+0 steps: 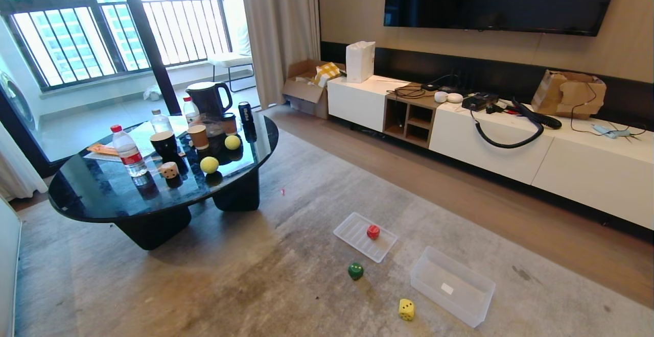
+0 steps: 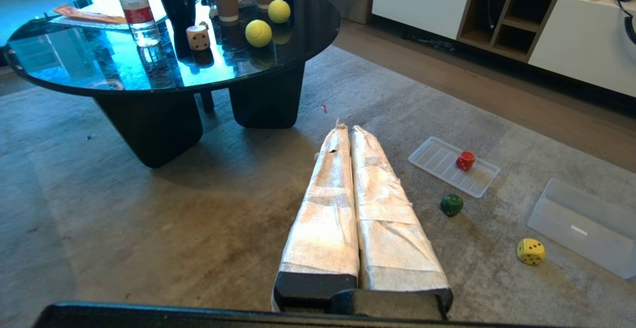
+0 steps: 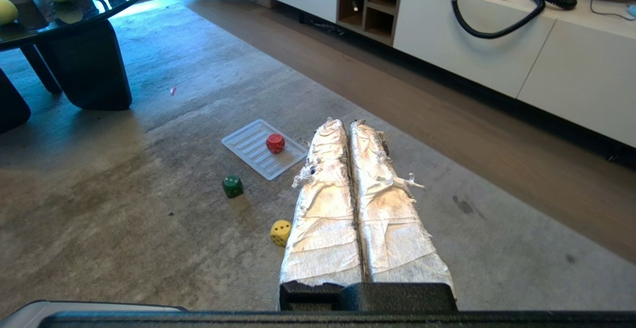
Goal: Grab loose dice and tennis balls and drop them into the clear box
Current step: Find toys out of the box
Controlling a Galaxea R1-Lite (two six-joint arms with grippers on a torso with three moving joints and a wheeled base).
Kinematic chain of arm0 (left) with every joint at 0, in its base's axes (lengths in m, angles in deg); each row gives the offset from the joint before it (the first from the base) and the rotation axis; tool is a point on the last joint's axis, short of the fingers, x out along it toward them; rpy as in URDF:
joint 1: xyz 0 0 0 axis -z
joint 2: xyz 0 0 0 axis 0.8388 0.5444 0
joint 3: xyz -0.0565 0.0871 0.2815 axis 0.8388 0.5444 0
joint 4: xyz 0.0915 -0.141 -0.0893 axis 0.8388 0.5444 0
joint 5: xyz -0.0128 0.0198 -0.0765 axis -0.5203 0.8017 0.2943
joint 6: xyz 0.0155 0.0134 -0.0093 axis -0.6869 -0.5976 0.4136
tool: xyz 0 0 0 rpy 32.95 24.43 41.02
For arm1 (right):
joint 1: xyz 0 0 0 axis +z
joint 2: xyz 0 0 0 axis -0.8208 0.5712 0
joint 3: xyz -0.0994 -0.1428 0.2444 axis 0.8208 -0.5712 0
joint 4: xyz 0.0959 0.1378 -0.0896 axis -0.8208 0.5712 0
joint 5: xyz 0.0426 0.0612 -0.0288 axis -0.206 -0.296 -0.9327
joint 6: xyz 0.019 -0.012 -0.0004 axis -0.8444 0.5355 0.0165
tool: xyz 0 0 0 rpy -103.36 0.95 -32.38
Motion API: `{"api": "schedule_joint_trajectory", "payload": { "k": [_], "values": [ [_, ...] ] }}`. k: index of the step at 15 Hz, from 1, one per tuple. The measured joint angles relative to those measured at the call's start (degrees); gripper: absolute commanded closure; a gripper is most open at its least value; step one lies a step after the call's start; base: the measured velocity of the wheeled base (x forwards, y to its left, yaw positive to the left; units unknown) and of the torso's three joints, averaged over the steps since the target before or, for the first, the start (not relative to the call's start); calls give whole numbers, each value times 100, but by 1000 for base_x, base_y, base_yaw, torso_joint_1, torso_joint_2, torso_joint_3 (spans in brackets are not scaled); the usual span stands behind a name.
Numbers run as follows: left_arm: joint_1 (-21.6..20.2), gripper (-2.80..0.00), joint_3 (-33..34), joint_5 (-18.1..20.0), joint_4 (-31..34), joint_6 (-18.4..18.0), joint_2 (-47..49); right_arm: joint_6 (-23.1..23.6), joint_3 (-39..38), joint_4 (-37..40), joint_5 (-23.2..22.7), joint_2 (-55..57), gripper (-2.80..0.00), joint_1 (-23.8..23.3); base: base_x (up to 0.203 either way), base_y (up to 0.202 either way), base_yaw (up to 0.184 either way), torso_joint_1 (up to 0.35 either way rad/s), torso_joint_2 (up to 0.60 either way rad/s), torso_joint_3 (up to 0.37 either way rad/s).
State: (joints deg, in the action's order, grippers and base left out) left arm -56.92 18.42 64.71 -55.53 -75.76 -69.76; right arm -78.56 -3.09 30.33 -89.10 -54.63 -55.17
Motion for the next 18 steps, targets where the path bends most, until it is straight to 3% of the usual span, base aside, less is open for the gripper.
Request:
{"api": "schedule_joint_trajectory", "payload": {
  "k": [5, 18],
  "values": [
    [0, 0, 0, 0, -13, -13, 0, 4, 0, 0, 2, 0, 0, 0, 0, 0, 0, 2, 0, -59],
    [0, 0, 0, -9, -15, 17, 0, 1, 0, 2, 0, 0, 0, 0, 0, 0, 0, 2, 2, -194]
  ]
}}
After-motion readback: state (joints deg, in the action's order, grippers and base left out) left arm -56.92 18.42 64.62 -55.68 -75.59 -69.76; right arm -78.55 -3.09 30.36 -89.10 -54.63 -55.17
